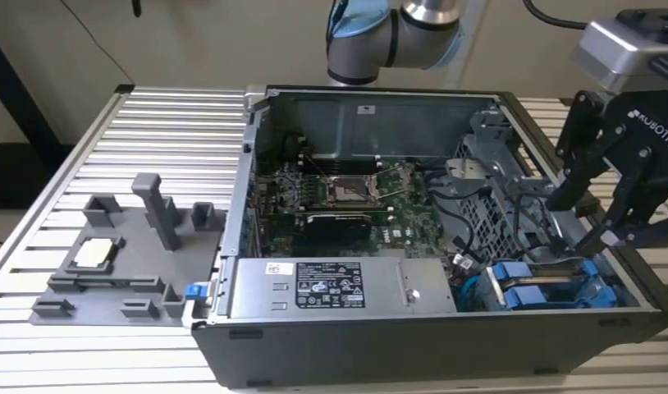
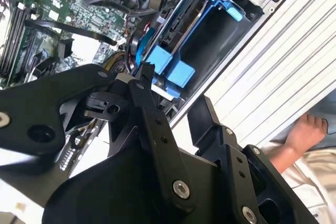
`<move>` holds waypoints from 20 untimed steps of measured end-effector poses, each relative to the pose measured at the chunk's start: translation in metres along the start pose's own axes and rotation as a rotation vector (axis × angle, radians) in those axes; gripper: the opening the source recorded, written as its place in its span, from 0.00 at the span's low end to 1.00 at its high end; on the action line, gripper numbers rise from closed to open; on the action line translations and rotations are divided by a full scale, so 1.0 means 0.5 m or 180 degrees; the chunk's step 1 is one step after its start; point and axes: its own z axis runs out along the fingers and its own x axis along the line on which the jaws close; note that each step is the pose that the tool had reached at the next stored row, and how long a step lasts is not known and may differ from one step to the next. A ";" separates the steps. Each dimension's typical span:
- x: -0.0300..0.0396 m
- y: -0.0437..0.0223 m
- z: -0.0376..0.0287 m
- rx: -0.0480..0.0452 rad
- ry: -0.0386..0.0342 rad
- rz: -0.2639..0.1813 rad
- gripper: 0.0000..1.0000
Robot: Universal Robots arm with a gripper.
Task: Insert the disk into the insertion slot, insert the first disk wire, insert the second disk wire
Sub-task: 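Insert the first disk wire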
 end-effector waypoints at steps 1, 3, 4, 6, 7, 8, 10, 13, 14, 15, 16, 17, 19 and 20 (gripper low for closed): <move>-0.001 0.000 0.000 0.0003 0.0001 0.0000 0.55; -0.003 0.000 0.001 0.0081 0.0001 -0.0002 0.55; -0.004 0.000 0.000 0.0131 0.0001 -0.0002 0.55; -0.006 0.000 0.001 0.0235 -0.0001 -0.0004 0.55; -0.008 0.000 0.000 0.0290 -0.0002 -0.0005 0.55; -0.009 0.000 0.001 0.0344 -0.0003 -0.0006 0.55; -0.012 0.000 0.001 0.0449 -0.0005 -0.0008 0.55; -0.015 0.000 0.001 0.0607 -0.0009 -0.0011 0.55; -0.016 0.000 0.001 0.0659 -0.0010 -0.0012 0.55; -0.017 0.000 0.001 0.0699 -0.0011 -0.0013 0.55; -0.019 -0.001 0.003 0.0705 -0.0004 -0.0014 0.55; -0.020 -0.003 0.003 0.0700 0.0028 -0.0017 0.55; -0.022 -0.007 0.004 0.0690 0.0070 -0.0020 0.55; -0.023 -0.010 0.004 0.0689 0.0076 -0.0021 0.55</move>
